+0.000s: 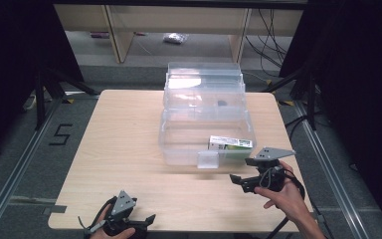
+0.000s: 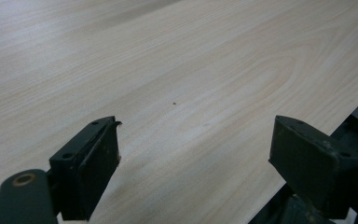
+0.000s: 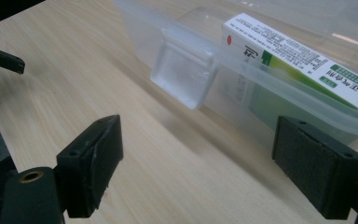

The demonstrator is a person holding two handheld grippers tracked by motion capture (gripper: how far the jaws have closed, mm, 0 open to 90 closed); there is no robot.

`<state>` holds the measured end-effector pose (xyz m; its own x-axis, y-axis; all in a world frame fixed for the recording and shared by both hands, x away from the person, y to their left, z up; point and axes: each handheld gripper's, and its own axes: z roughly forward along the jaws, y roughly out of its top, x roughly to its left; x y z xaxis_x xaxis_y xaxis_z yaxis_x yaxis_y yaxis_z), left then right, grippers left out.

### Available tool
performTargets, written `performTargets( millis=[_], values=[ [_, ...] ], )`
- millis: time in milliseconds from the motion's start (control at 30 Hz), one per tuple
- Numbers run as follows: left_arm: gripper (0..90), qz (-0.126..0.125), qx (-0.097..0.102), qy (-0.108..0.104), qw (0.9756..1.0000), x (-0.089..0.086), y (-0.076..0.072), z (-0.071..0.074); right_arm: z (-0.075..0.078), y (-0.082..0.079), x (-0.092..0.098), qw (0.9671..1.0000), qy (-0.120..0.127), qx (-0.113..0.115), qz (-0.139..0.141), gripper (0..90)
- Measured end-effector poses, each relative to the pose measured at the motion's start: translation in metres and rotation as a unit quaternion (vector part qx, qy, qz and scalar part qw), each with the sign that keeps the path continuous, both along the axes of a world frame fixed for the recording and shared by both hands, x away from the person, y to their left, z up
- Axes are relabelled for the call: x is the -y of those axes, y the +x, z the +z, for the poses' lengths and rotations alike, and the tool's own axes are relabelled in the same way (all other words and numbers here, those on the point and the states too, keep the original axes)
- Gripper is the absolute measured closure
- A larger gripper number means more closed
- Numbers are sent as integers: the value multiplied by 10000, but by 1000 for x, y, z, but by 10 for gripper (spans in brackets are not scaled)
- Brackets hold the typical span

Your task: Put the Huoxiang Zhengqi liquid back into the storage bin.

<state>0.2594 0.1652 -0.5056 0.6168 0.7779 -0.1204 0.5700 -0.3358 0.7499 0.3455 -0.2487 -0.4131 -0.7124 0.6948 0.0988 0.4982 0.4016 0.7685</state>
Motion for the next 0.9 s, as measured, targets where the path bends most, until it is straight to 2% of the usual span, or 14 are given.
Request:
performTargets(
  millis=[33, 133, 167, 267, 300, 333, 400, 467, 533, 567, 733, 800, 867, 900],
  values=[
    [151, -7, -3, -5, 10000, 0, 0, 0, 0, -3, -1, 9999, 54, -149, -49, 172],
    [151, -18, -2, -47, 10000, 0, -1, 0, -5, -7, -1, 9998, 81, -175, -53, 172],
    [151, -24, -3, -41, 10000, 0, -1, 0, -7, -7, 0, 10000, 32, -61, 0, 172],
    [151, -37, 2, -50, 10000, 0, -1, 0, -11, -10, 1, 9999, 63, -110, -53, 170],
    [151, -36, 5, -51, 10000, 0, -1, 0, -12, -9, 3, 10000, 11, -3, 1, 170],
    [151, -28, 14, -53, 10000, 0, -1, 0, -13, -11, 3, 9999, 67, -94, -49, 170],
    [151, -30, 8, -51, 10000, 0, -1, 0, -15, -12, 4, 9999, 57, -90, -45, 169],
    [151, -31, 6, -50, 10000, 0, -1, 1, -17, -15, 4, 9996, 134, -209, -95, 169],
    [151, -29, 8, -52, 10000, 0, -1, 1, -19, -16, 6, 9998, 95, -136, -95, 168],
    [151, -30, 11, -53, 10000, 0, -1, 1, -21, -18, 6, 9995, 209, -213, -108, 168],
    [151, -32, 4, -43, 10000, 0, -1, 1, -28, -24, 9, 9995, 170, -219, -140, 165],
    [151, -31, 4, -42, 10000, 0, -1, 1, -32, -26, 10, 9994, 209, -278, -86, 165],
    [151, -6, 11, -81, 10000, 1, -2, 1, -36, -29, 9, 9988, 311, -324, -175, 165],
    [151, -5, 15, -84, 10000, 1, -2, 1, -36, -31, 9, 9986, 247, -433, -191, 165]
  ],
)
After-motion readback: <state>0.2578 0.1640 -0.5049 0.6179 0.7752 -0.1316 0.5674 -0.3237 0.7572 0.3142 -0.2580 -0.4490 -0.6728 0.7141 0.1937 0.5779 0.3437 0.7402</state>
